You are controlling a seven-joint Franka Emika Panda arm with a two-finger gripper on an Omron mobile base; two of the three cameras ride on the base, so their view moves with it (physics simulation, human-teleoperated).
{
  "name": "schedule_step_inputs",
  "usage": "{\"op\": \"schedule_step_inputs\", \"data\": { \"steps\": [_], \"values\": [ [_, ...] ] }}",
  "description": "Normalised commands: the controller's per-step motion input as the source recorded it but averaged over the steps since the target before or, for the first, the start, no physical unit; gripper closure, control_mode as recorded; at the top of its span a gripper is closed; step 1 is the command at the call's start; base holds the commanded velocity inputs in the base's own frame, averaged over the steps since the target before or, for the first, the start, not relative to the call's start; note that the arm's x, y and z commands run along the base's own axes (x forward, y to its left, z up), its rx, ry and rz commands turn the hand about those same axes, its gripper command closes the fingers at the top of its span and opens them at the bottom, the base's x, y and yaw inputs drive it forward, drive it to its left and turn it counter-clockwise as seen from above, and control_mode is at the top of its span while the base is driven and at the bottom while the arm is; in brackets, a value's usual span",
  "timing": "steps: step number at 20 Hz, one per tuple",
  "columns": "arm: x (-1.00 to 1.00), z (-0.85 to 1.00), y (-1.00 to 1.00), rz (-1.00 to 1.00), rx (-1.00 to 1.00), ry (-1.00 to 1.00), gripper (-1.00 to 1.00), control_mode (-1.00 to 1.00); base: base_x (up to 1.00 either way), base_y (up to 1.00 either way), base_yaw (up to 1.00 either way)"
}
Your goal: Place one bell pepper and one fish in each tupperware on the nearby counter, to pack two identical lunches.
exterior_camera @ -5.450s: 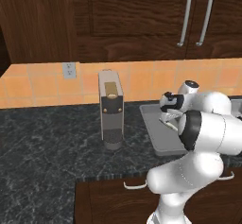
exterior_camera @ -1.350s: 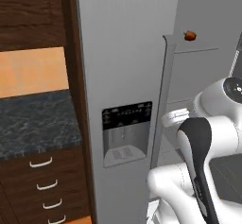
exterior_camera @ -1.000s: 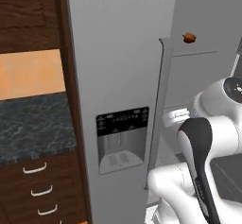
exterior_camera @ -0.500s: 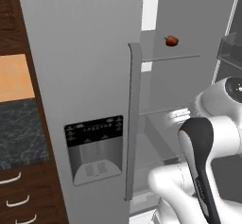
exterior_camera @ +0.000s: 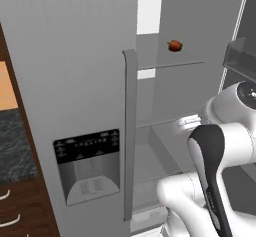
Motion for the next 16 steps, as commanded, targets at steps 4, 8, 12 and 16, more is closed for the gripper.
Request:
{"op": "schedule_step_inputs", "data": {
  "steps": [4,8,12,16],
  "values": [
    [0.57,0.12,0.01,-0.07,0.00,-0.08,-1.00,-1.00,0.00,0.00,0.00],
    [0.23,0.79,0.00,-0.09,0.00,-0.26,-1.00,-1.00,0.00,0.00,0.00],
    [0.32,0.88,0.00,-0.01,0.00,-0.25,-1.00,-1.00,0.00,0.00,0.00],
    [0.22,0.72,-0.08,0.00,0.02,-0.12,-1.00,-1.00,0.00,0.00,0.00]
  ]
}}
